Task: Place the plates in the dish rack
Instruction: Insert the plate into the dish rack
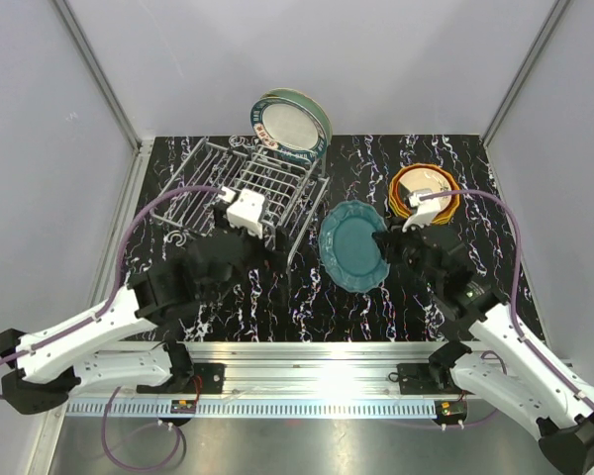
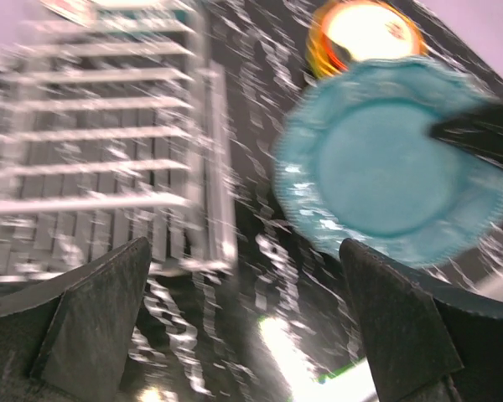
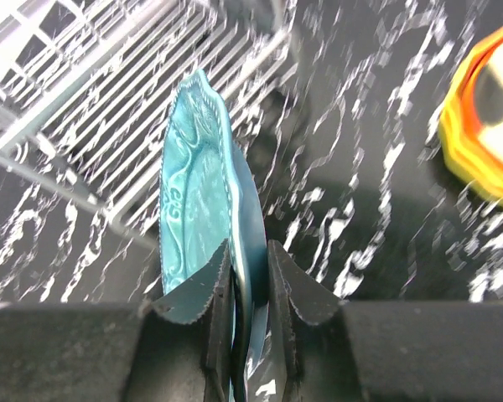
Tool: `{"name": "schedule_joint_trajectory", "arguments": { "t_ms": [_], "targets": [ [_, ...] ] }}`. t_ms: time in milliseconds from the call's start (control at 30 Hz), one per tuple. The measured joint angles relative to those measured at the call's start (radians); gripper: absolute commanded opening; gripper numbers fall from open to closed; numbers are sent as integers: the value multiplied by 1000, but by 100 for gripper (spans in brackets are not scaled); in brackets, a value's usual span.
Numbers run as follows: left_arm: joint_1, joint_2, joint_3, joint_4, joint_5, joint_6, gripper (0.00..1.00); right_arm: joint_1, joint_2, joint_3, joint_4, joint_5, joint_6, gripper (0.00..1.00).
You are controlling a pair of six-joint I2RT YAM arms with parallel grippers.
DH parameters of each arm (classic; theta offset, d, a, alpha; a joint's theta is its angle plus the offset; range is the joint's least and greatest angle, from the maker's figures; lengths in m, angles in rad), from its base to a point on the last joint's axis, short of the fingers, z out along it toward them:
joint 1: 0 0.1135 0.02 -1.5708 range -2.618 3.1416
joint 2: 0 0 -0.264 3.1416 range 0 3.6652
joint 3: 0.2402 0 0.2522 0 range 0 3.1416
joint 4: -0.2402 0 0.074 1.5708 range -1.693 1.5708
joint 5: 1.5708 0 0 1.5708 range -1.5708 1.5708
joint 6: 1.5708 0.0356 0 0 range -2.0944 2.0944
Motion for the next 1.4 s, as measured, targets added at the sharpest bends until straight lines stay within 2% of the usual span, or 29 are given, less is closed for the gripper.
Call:
{"name": "schedule_joint_trajectory", "arguments": {
  "t_ms": [267,467,600,900,1400],
  "targets": [
    [175,-8,107,-33,-32,164,99,0,106,154,40,27,-209,0],
    [233,-32,93,2,-120,281,99,0,224,266,63,-10,-383,0],
    [269,-82,5,81,-175,344,99,0,311,354,85,-25,-467,0],
    [348,-101,-168,165,-208,384,99,0,455,507,153,-42,-647,0],
    [397,-137,-204,219,-211,381,99,0,607,654,171,-47,-827,0]
  ]
}}
